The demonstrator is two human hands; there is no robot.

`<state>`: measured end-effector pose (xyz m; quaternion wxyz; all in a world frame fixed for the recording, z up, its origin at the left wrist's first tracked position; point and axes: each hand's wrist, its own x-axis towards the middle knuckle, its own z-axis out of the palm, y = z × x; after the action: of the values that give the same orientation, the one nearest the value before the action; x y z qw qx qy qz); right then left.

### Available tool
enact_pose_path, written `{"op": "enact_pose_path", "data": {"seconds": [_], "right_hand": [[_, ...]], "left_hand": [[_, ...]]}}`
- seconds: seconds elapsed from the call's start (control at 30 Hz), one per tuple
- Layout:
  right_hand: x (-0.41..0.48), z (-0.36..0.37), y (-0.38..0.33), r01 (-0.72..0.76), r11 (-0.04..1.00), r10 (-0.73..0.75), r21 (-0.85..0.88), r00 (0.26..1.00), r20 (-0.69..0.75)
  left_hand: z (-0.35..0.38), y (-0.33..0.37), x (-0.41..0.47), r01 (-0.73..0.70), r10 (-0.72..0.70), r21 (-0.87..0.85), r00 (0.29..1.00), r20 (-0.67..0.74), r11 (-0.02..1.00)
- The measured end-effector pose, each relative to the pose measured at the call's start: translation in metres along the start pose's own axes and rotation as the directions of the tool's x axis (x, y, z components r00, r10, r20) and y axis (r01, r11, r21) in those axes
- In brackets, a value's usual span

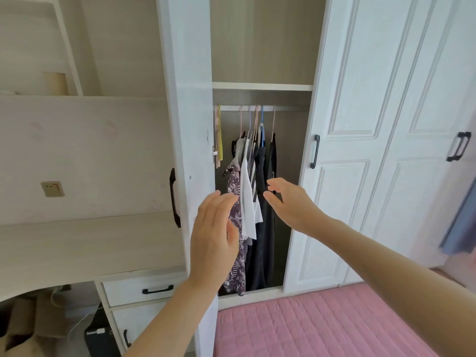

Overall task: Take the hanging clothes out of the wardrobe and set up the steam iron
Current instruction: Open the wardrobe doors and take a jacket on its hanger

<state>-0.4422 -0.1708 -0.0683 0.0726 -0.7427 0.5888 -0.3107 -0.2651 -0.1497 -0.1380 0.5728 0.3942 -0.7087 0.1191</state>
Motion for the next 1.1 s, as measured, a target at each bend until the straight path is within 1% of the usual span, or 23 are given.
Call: {"op": "enact_pose_path", "data": {"seconds": [0.13,0.33,0.4,0.47,0.53,0.63,0.83,0.9,1.0,1.1], "right_hand": [[0.015,-0.002,0.019,-0.005,1.0,0.006,-0.028,1.0,0.028],[0.063,-0.002,0.041,-0.019,0.999,0.02,-0.043,0.999,0.032],[0.086,0.001,0.05,-0.032,0.999,0.033,-0.044,0.999,0.022],[0.112,0.005,0.06,-0.058,0.996,0.058,-0.066,0.998,0.01],[0.144,0.01,0.069,-0.072,0.993,0.072,-0.096,0.997,-0.008],[0.196,0.021,0.085,-0.062,0.992,0.059,-0.114,0.998,-0.03],[0.288,0.058,0.113,-0.004,0.993,-0.005,-0.116,0.997,-0.075],[0.311,0.071,0.119,-0.006,0.991,-0.004,-0.131,0.997,-0.075],[0.339,0.094,0.127,-0.001,0.979,-0.011,-0.203,0.998,-0.059],[0.356,0.115,0.13,-0.008,0.968,-0.013,-0.252,0.996,-0.083]], "left_hand": [[0.039,-0.008,0.021,0.087,-0.091,0.039,0.988,0.127,0.995],[0.098,-0.032,0.07,0.15,-0.173,0.112,0.956,0.237,0.982],[0.123,-0.048,0.091,0.233,-0.256,0.117,0.929,0.268,0.965],[0.149,-0.067,0.111,0.366,-0.371,0.074,0.88,0.298,0.928],[0.173,-0.086,0.131,0.459,-0.445,0.031,0.839,0.314,0.888],[0.209,-0.112,0.157,0.541,-0.52,0.025,0.793,0.317,0.841],[0.261,-0.154,0.191,0.614,-0.598,0.058,0.736,0.318,0.787],[0.273,-0.167,0.195,0.626,-0.611,0.069,0.724,0.32,0.777],[0.288,-0.191,0.198,0.652,-0.638,0.078,0.701,0.318,0.755],[0.298,-0.211,0.2,0.671,-0.664,0.099,0.681,0.309,0.735]]}}
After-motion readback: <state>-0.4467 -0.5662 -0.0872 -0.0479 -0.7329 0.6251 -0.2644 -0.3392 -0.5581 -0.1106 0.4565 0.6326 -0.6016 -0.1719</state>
